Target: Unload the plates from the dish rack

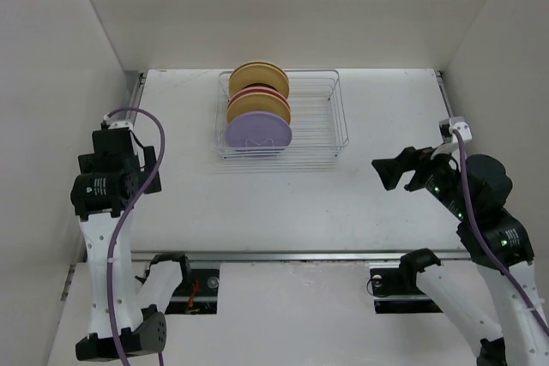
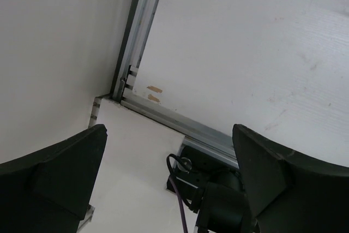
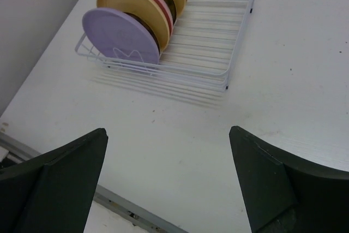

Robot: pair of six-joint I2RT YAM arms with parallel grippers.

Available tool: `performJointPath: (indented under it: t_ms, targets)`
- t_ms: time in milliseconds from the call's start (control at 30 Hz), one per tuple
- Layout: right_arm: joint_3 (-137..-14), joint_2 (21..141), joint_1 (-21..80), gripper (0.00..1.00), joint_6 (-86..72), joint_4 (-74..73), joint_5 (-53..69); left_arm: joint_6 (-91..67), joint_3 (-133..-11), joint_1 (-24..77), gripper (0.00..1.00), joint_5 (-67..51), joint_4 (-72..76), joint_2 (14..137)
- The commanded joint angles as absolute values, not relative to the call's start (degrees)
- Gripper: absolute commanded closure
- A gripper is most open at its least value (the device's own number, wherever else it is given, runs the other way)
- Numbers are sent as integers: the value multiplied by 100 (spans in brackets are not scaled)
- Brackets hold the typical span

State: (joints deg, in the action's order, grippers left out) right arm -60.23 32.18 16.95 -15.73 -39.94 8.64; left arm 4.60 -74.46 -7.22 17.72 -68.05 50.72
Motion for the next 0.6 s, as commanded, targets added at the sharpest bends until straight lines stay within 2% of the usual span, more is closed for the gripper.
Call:
performJointPath:
  t_ms: [0, 133, 233, 300, 333, 467, 567]
  targets:
    - [-6170, 3217, 1950, 1, -1047, -3753, 880, 105, -7778, -729, 0, 2039, -6838, 5027]
    - [-6547, 3550, 2232, 1, -871, -3902, 860, 184, -7840, -729, 0, 2039, -6891, 4957]
    - [-6785, 4217, 2232, 2, -748, -3543, 1773, 395, -7647, -729, 0, 2039, -6830, 4904]
    - [-6847, 4926, 2285, 7, -747, -3044, 2232, 465, -7577, -729, 0, 1969, -6829, 4904]
    - [-6925, 5200, 2285, 14, -747, -2902, 2232, 466, -7524, -729, 0, 1969, -6777, 4904]
    - [-7609, 6685, 2741, 28, -170, -2978, 1900, 641, -7453, -729, 0, 1575, -6715, 5009]
    - [-8234, 7662, 3260, 32, 235, -3208, 1468, 922, -7453, -729, 0, 1205, -6654, 5203]
